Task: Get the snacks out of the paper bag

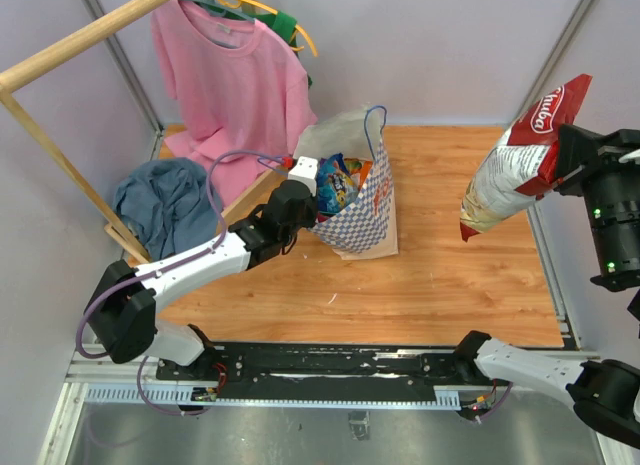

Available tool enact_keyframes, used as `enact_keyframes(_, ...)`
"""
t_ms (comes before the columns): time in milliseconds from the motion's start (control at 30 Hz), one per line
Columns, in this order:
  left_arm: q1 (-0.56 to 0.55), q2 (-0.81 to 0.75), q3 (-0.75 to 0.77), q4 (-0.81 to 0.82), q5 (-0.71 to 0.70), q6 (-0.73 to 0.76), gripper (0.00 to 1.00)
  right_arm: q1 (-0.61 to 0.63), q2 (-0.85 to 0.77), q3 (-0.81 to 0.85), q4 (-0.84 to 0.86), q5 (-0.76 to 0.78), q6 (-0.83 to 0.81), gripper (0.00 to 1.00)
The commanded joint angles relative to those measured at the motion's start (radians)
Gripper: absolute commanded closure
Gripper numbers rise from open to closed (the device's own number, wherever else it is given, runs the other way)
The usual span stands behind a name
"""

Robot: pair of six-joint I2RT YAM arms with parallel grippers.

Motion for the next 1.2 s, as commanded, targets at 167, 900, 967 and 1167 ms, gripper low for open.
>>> enact_keyframes(167,0.028,-0.053,-0.018,0.048,0.001,0.036,0.99,0.002,0.006,-0.28,0.048,0.167,-0.002,0.99)
enact_keyframes(900,0.122,-0.092,-0.034,0.023,0.406,-0.003,0.99,-0.925,0.603,-0.191,0.161,-0.789,0.337,1.0)
enact_keyframes(967,0.123,-0.09,-0.029,0.018,0.407,-0.003,0.99,-0.997,0.665,-0.135,0.19,-0.887,0.431,1.0)
enact_keyframes(1167,0.122,-0.099,-0.023,0.003,0.405,0.009,1.0,-1.108,0.816,0.003,0.356,-1.105,0.649,0.99)
